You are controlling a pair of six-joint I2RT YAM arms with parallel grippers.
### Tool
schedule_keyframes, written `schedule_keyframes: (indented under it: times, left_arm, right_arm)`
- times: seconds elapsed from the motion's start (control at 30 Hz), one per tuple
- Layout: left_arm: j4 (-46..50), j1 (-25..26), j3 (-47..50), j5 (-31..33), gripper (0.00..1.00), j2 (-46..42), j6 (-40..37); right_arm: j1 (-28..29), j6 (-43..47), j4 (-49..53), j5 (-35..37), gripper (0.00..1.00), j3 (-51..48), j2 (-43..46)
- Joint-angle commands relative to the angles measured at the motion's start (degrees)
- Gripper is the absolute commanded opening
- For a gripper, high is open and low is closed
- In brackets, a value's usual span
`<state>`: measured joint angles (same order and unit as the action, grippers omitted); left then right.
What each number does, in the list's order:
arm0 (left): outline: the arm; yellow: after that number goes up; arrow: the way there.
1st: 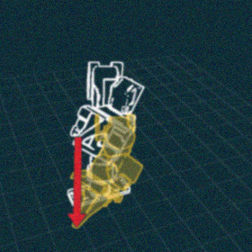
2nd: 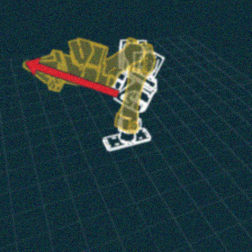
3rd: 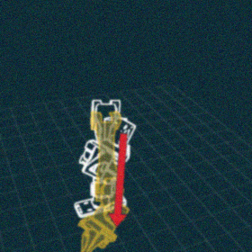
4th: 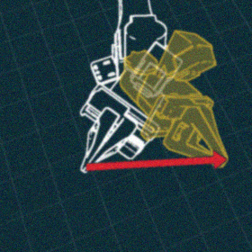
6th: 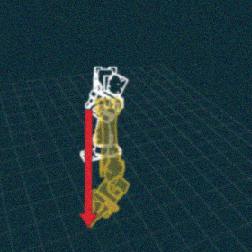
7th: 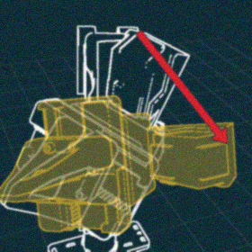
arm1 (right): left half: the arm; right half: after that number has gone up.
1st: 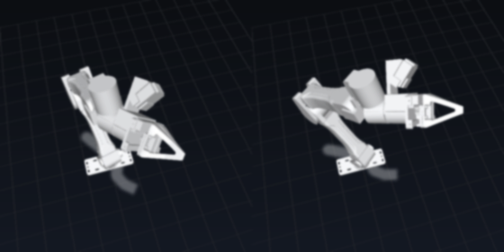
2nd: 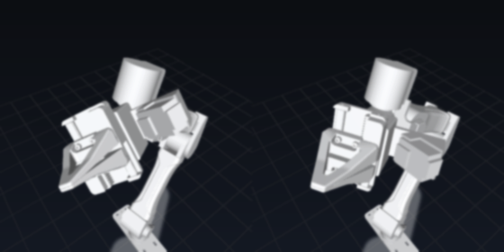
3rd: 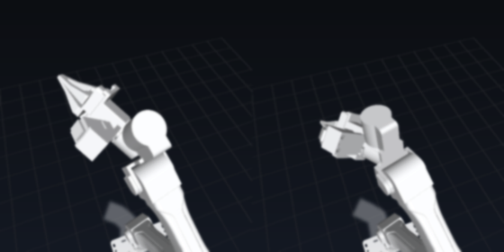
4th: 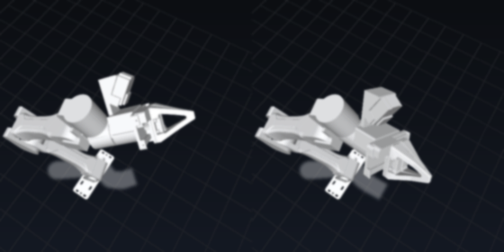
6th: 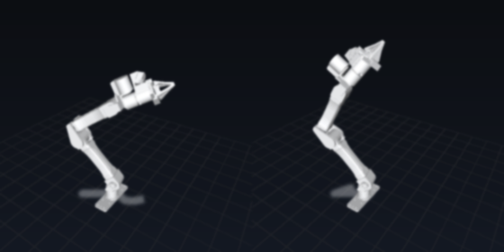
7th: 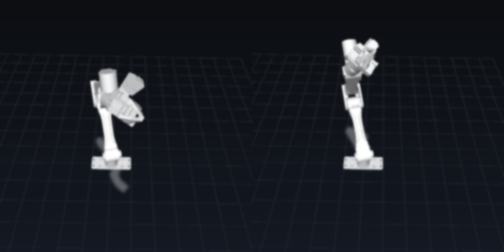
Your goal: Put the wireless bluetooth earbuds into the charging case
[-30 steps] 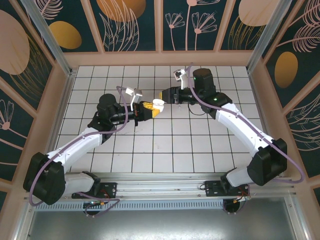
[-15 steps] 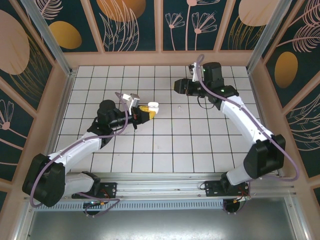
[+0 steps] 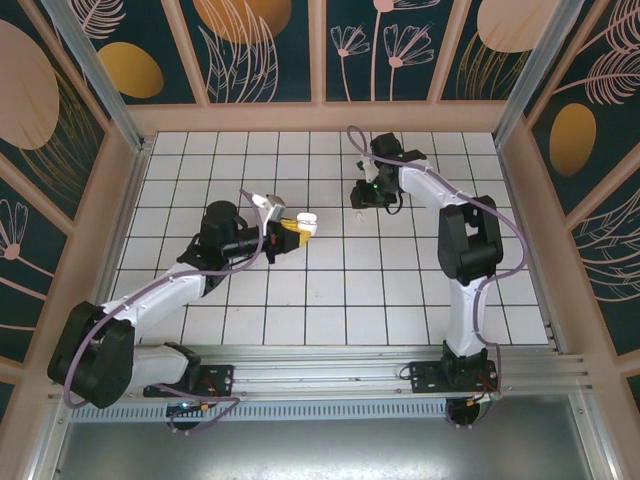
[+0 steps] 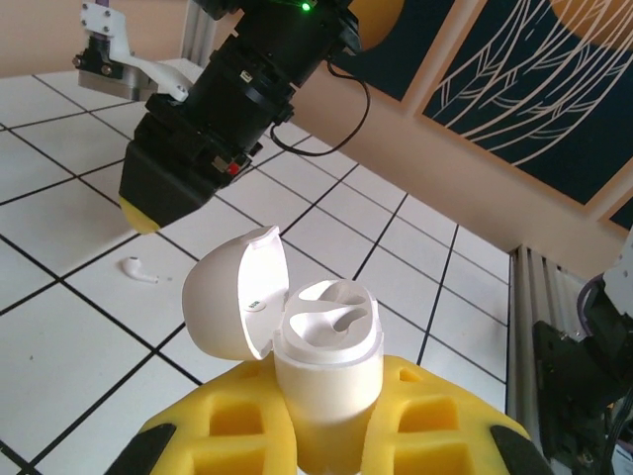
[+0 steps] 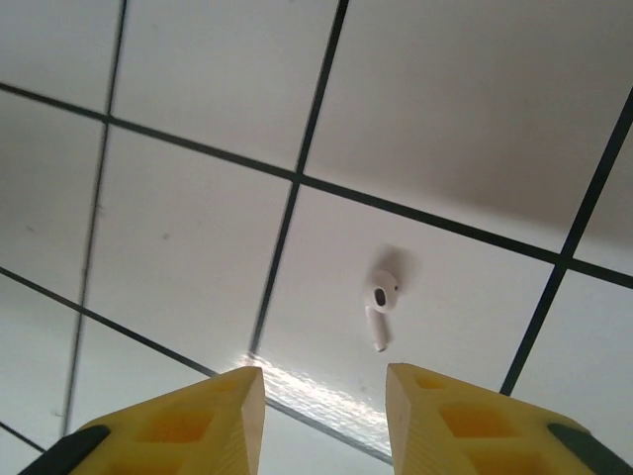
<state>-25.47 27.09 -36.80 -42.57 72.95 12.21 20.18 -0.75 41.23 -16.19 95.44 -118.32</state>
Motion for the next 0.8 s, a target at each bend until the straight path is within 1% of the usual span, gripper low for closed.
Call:
schedule_keyframes:
  times: [0.0,0.23,0.6,0.77]
  left_arm:
    - [0.6,-0.4,-1.5,-0.2,0.00,1.5,-2.8]
    - [0.5,-0.4,-3.1,-1.6,0.00,4.6,-3.1]
    - [0.4,-0.4,-3.4,-1.8,0.00,6.0,-3.0]
    - [0.5,-0.4,-3.8,-1.9,0.00,6.7,-2.8]
  right_arm:
    - [0.1,3.5,1.3,0.3,0.35,0.9,-0.7]
    - [0.1,5.0,0.5,1.8,0.39,1.1,-3.4]
    - [0.1,6.3,1.0,2.9,0.38,4.2,-7.7]
    - [0.0,6.7,0.9,3.0,0.36,5.0,-8.9]
